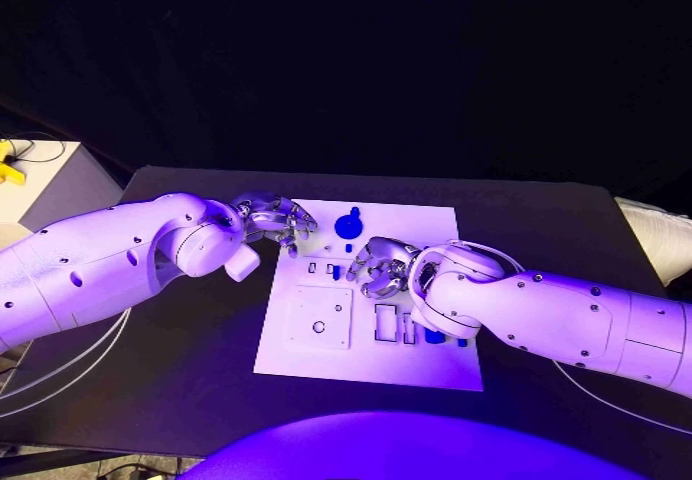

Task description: Assemble the parts on the task board

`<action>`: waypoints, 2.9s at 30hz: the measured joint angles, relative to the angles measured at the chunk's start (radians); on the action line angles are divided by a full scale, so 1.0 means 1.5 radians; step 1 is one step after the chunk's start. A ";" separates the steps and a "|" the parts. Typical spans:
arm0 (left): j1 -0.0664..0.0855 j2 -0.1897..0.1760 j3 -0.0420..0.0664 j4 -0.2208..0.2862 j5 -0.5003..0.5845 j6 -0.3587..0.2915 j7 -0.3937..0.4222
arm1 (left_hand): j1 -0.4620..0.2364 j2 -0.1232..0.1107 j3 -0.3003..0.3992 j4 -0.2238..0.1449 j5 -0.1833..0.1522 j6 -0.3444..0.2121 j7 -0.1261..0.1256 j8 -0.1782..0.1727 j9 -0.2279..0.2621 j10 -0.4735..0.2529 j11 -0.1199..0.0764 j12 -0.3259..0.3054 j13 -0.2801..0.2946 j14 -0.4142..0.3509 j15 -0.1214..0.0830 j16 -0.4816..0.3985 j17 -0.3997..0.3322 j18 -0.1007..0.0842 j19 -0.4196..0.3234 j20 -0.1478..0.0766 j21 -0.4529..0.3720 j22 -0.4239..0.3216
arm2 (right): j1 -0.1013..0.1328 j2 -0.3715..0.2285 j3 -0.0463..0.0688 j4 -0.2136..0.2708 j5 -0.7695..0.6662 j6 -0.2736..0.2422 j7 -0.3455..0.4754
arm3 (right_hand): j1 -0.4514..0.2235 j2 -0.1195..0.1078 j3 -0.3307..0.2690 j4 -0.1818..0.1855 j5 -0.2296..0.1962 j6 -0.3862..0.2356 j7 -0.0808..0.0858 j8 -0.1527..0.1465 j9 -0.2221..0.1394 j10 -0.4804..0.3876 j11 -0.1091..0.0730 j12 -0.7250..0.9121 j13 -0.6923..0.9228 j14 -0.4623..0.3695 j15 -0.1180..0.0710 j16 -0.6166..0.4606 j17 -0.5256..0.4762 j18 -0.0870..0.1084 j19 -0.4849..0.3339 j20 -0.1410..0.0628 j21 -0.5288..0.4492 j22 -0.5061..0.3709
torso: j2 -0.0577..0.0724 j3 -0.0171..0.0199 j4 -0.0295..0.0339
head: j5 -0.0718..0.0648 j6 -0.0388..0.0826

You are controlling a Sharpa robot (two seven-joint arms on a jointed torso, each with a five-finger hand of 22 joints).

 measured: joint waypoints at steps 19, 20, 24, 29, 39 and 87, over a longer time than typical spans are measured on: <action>0.001 0.025 0.015 0.003 -0.113 0.045 -0.074 | -0.066 -0.030 -0.100 0.135 0.000 0.057 -0.032 -0.004 -0.040 0.101 -0.031 0.054 0.003 0.173 -0.028 0.179 0.264 0.000 0.106 -0.024 0.096 0.095 | 0.042 -0.076 0.005 0.035 0.083 -0.167 0.115 | -0.024 -0.003 -0.095 0.018 -0.085 0.047 -0.002 0.031 0.006 0.000 0.006 -0.025 0.000 -0.001 0.010 0.000 0.000 0.000 -0.002 0.014 -0.004 0.000 | -0.014 0.0021 -0.0075 | 0.005 0.013; 0.001 0.029 0.016 0.002 -0.124 0.051 -0.082 | -0.072 -0.025 -0.107 0.135 0.000 0.067 -0.036 -0.004 -0.042 0.110 -0.034 0.060 0.006 0.183 -0.031 0.189 0.283 0.000 0.118 -0.026 0.116 0.120 | 0.046 -0.077 0.005 0.029 0.091 -0.172 0.125 | -0.024 -0.003 -0.097 0.020 -0.085 0.047 -0.002 0.031 0.006 0.000 0.006 -0.027 0.000 -0.001 0.010 0.000 0.000 0.000 -0.002 0.014 -0.004 0.000 | -0.015 0.0022 -0.0080 | 0.006 0.013; 0.005 0.047 0.018 -0.007 -0.171 0.080 -0.112 | -0.098 -0.016 -0.118 0.135 0.000 0.090 -0.046 -0.004 -0.047 0.127 -0.045 0.073 0.017 0.196 -0.038 0.211 0.329 -0.011 0.145 -0.032 0.163 0.179 | 0.065 -0.083 0.006 -0.002 0.123 -0.189 0.158 | -0.024 -0.003 -0.103 0.021 -0.088 0.047 -0.002 0.033 0.007 0.000 0.006 -0.031 0.000 -0.001 0.010 0.000 0.001 0.000 -0.002 0.014 -0.012 0.000 | -0.023 0.0030 -0.0098 | 0.008 0.014; 0.013 0.075 0.019 -0.020 -0.238 0.123 -0.141 | -0.098 -0.016 -0.118 0.135 0.000 0.106 -0.056 -0.004 -0.046 0.138 -0.051 0.081 0.027 0.198 -0.041 0.219 0.337 -0.011 0.151 -0.038 0.184 0.205 | 0.089 -0.096 0.008 -0.044 0.152 -0.202 0.183 | -0.024 -0.003 -0.114 0.026 -0.092 0.047 -0.002 0.033 0.008 0.000 0.006 -0.046 0.000 -0.001 0.010 -0.008 0.001 0.000 -0.002 0.014 -0.056 0.000 | -0.029 0.0038 -0.0107 | 0.013 0.009; 0.053 0.122 0.004 -0.070 -0.330 0.187 -0.174 | -0.149 -0.007 -0.155 0.136 -0.060 0.111 -0.065 0.034 0.001 0.185 -0.058 0.147 0.159 0.198 -0.050 0.240 0.337 -0.031 0.177 -0.043 0.246 0.286 | 0.116 -0.128 0.010 -0.102 0.198 -0.223 0.218 | -0.029 -0.008 -0.134 0.036 -0.092 0.035 -0.003 0.036 0.008 -0.010 0.004 -0.067 0.000 -0.001 0.010 -0.020 0.000 0.011 -0.002 0.014 -0.100 0.000 | -0.034 0.0059 -0.0112 | 0.019 -0.001; 0.108 0.231 -0.090 -0.189 -0.360 0.353 -0.209 | -0.168 0.013 -0.168 0.136 -0.076 0.082 -0.051 0.015 0.016 0.133 -0.048 0.118 0.108 0.196 -0.048 0.223 0.337 -0.031 0.145 -0.038 0.218 0.247 | 0.119 -0.158 0.008 -0.123 0.248 -0.248 0.217 | -0.024 -0.014 -0.138 0.037 -0.077 0.014 0.002 0.036 0.005 -0.034 0.004 -0.091 0.000 -0.001 0.010 -0.028 0.000 0.021 -0.002 0.014 -0.145 0.000 | -0.031 0.0060 -0.0045 | 0.012 -0.002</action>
